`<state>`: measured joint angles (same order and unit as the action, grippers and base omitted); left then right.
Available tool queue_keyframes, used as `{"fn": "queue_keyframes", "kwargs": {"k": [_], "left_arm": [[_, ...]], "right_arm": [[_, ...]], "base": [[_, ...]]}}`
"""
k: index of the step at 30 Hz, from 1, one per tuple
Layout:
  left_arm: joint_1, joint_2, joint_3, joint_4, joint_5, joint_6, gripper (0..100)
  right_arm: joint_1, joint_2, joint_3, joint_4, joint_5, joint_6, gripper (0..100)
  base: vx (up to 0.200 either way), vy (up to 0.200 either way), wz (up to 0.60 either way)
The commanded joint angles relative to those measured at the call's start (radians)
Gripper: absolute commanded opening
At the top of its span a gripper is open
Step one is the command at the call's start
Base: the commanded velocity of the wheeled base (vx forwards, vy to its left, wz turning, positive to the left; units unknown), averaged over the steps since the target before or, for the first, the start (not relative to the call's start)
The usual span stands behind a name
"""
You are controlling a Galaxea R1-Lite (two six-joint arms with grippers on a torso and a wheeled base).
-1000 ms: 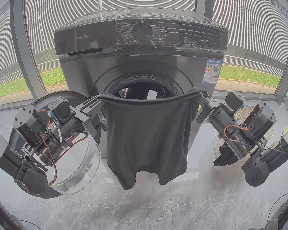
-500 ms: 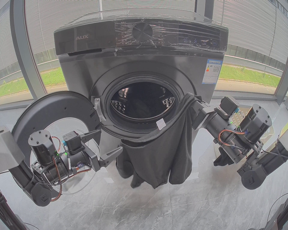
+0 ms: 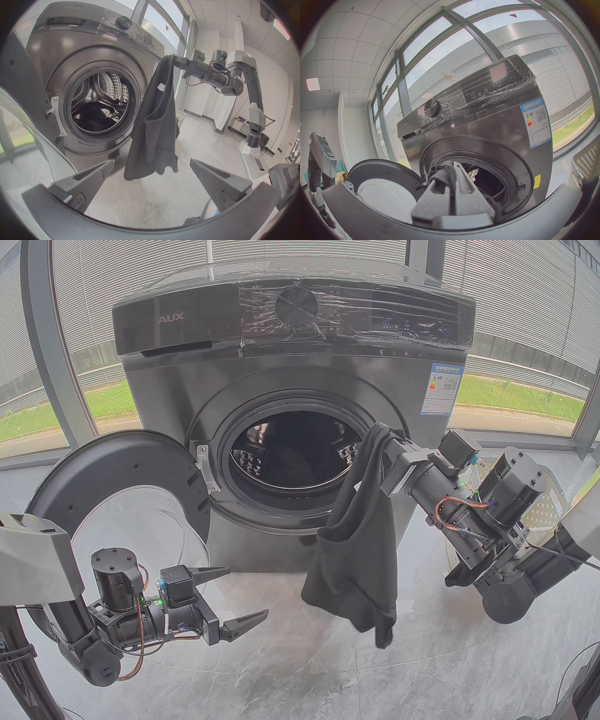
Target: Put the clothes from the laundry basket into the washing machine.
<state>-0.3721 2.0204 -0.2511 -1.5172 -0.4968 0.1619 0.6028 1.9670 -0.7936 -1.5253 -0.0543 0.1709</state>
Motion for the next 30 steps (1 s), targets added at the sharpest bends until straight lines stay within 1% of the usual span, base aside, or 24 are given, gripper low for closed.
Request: {"fn": "queue_keyframes", "kwargs": {"k": [1, 5, 6, 8, 10, 15, 22, 26, 28, 30], "left_arm": [[-0.008, 0.052, -0.034, 0.0, 0.007, 0.005, 100], [-0.014, 0.096, -0.12, 0.002, 0.024, 0.002, 100], [-0.016, 0.129, -0.172, 0.002, 0.046, -0.001, 100], [-0.018, 0.167, -0.228, 0.0, 0.08, -0.009, 100], [-0.022, 0.198, -0.263, 0.002, 0.096, -0.012, 100], [-0.036, 0.265, -0.333, 0.002, 0.1, -0.016, 100], [-0.051, 0.343, -0.435, 0.003, 0.113, -0.015, 100], [-0.053, 0.397, -0.517, 0.005, 0.132, -0.013, 100], [-0.054, 0.417, -0.557, 0.005, 0.132, -0.018, 100], [-0.053, 0.434, -0.591, 0.005, 0.13, -0.028, 100]], "right_arm": [[0.008, 0.03, -0.032, 0.002, 0.002, -0.002, 0], [0.038, 0.03, -0.044, 0.002, 0.002, -0.002, 0], [0.049, 0.03, -0.044, 0.007, 0.001, -0.002, 0], [0.052, 0.03, -0.049, 0.007, 0.001, -0.004, 0], [0.054, 0.03, -0.058, 0.008, 0.002, -0.005, 0], [0.058, 0.03, -0.073, 0.011, 0.008, -0.007, 0], [0.1, 0.024, -0.073, 0.011, 0.008, -0.007, 0], [0.13, 0.021, -0.073, 0.008, 0.01, -0.008, 0], [0.146, 0.021, -0.072, 0.005, 0.017, -0.008, 0], [0.166, 0.019, -0.072, 0.005, 0.021, -0.008, 0]], "base": [[0.0, 0.0, 0.0], [0.0, 0.0, 0.0], [0.0, 0.0, 0.0], [0.0, 0.0, 0.0], [0.0, 0.0, 0.0], [0.0, 0.0, 0.0], [0.0, 0.0, 0.0], [0.0, 0.0, 0.0], [0.0, 0.0, 0.0], [0.0, 0.0, 0.0]]}}
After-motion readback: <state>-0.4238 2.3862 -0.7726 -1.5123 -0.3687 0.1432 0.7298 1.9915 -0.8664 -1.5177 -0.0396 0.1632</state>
